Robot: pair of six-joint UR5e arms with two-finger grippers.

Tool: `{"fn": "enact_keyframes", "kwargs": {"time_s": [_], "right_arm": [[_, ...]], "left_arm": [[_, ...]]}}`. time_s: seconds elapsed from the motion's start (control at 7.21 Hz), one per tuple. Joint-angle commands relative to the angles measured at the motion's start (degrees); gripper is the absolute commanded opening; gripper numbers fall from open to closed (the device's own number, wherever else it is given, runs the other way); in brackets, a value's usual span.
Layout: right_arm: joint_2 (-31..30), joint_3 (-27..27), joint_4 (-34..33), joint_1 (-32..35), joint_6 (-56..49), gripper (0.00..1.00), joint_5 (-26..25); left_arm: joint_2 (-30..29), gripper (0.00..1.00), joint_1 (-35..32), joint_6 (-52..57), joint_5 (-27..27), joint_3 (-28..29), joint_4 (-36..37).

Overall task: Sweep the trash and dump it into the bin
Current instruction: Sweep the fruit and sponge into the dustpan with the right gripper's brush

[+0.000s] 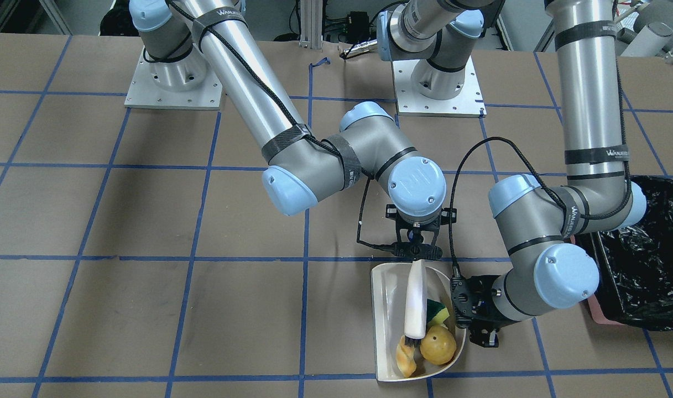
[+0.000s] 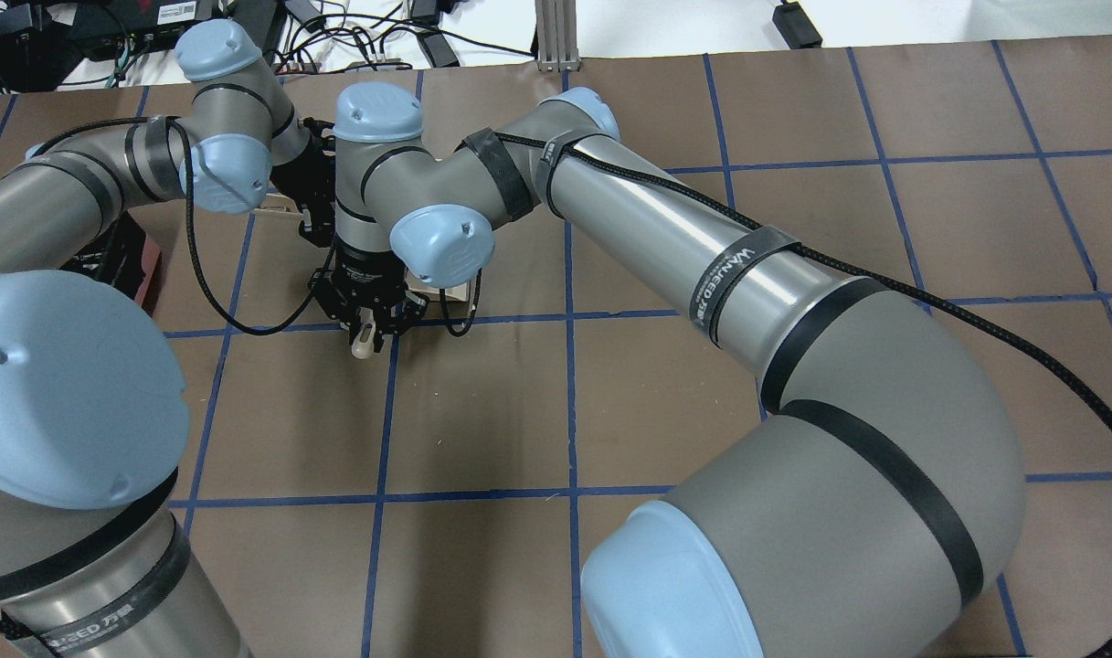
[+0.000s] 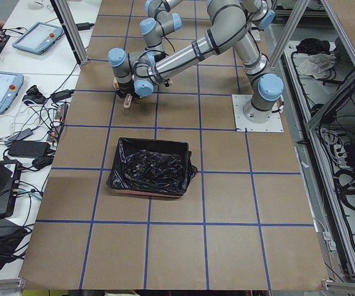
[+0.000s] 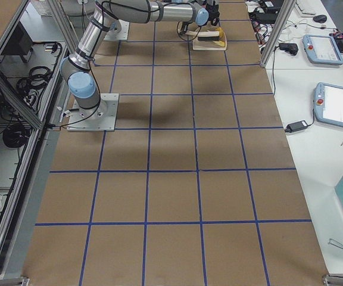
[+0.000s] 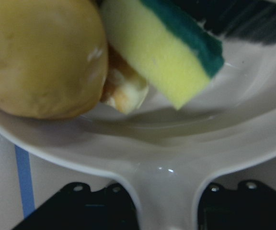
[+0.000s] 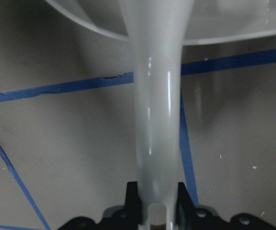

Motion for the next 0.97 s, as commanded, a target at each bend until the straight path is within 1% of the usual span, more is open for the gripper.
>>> {"fn": "enact_keyframes", "kwargs": {"time_s": [0.0,0.14,0.28,0.42,0.56,0.83], "right_arm": [[-0.91,0.24,0.03,0.25,0.32,0.12,-0.56],[-1.78,0.77,1.86,-0.01,-2.03,0.12,-1.69],[-2.75,1.38,3.97,-0.45,-3.1,0.13,-3.97],[-4.41,3.04,5.03,-0.89,-4.33,0.13,-4.16],[-6.17,5.41,5.31,-2.02,-4.86,0.13,-5.38],[-8.73,6.83,7.58,-5.01,-5.92,0.13,-5.4]], "left_arm": [[-0.04,0.1,0.0,0.1,0.0,0.0,0.0],[-0.04,0.1,0.0,0.1,0.0,0.0,0.0],[-0.04,0.1,0.0,0.1,0.0,0.0,0.0],[-0.04,0.1,0.0,0.19,-0.09,0.0,0.0],[0.04,0.1,0.09,0.19,-0.09,0.0,0.0],[0.13,0.08,0.79,0.45,-0.27,0.0,-0.26]]}}
